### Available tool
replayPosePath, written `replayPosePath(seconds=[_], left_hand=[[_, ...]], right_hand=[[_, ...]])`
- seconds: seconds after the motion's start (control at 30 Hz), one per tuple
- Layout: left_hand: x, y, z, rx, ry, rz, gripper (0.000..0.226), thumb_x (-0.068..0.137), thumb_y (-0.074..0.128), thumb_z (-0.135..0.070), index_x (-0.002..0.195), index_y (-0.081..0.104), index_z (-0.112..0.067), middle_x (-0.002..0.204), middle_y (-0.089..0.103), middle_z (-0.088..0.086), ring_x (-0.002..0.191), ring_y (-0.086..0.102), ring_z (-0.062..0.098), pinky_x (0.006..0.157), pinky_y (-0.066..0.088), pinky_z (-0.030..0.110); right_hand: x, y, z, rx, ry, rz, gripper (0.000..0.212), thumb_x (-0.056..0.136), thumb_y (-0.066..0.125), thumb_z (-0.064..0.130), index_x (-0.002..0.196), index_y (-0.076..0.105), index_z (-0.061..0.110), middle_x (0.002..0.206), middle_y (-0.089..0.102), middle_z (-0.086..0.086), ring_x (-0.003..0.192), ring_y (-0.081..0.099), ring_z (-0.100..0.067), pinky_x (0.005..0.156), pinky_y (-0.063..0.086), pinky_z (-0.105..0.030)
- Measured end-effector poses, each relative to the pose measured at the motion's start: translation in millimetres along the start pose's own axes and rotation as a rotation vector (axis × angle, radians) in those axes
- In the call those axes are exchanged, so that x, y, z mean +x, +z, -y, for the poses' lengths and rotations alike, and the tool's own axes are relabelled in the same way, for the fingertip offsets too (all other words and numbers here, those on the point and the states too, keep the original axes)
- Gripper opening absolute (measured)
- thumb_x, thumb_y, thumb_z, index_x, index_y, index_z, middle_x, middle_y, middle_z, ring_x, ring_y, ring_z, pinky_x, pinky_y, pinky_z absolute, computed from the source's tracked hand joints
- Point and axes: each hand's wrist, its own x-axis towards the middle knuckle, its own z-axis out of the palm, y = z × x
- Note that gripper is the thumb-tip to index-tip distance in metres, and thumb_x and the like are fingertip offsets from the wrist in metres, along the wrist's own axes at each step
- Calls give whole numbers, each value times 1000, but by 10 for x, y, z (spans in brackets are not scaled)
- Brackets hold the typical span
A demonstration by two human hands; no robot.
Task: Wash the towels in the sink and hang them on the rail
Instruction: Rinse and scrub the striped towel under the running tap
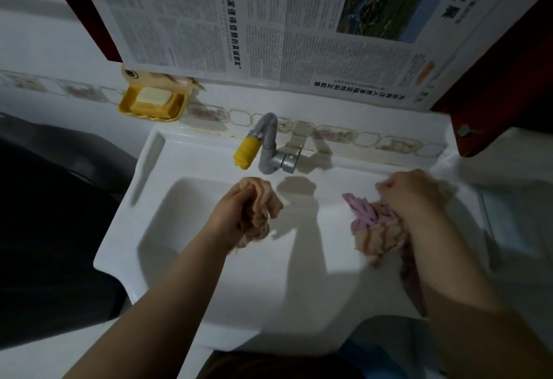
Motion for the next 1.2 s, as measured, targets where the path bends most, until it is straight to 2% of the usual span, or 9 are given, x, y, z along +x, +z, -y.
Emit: replayPosePath(seconds=[0.03,0.1,0.17,0.27,0.33,0.47,0.73,1.1,1.2], left_hand=[[-22,14,-26,34,-26,-36,33,98,37,-22,83,47,5,92,51,37,88,38,72,79,34,61],[-52,61,-175,101,-11,-149,32,102,33,-19,106,52,6,110,56,41,107,53,58,94,41,55],[-55,44,-232,99,-13,-157,33,103,29,-18,119,53,-2,110,64,30,102,64,41,91,50,46],[-47,41,-274,79,3,-104,35,103,33,-21,127,49,-1,105,60,30,97,62,40,81,55,44],[-38,40,-305,64,5,-111,32,102,35,-20,124,50,-2,100,60,29,91,62,38,76,56,42],[-29,-7,-335,89,33,-126,28,102,35,-13,119,57,-12,104,68,17,99,64,33,83,52,40],[-62,-106,-326,123,76,-123,43,94,37,-1,126,54,-22,120,61,22,109,61,37,92,47,48],[-114,-79,-358,98,30,-185,31,96,38,-8,124,51,0,104,70,23,100,52,63,88,40,71],[-131,-63,-377,97,24,-157,37,91,43,-12,126,48,1,108,68,26,96,49,67,83,44,67]], right_hand=[[57,79,115,-9,-30,55,46,90,42,53,112,64,19,120,54,-14,111,51,-36,99,38,-48],[75,183,402,116,-138,133,46,90,42,51,107,62,14,117,58,-13,103,56,-34,92,47,-41],[18,204,730,372,-245,180,51,93,41,52,122,54,13,126,57,-15,111,56,-34,94,47,-40],[-102,70,1214,847,-278,251,70,94,37,59,147,25,16,150,36,-10,134,39,-32,106,33,-41],[-124,7,1448,962,-281,274,69,95,33,59,150,16,20,153,33,-10,135,38,-33,106,32,-41],[-8,53,1653,792,-276,189,51,99,28,51,137,34,18,130,56,-17,115,55,-36,93,44,-44],[69,177,1689,751,-196,98,22,99,39,17,113,48,1,121,59,-24,112,56,-37,85,42,-36],[16,329,1701,861,-185,3,31,102,33,21,115,47,-3,116,60,-27,107,58,-39,72,34,-30],[-7,329,1698,882,-177,3,29,101,34,21,114,48,-2,115,60,-26,106,57,-39,73,36,-32]])
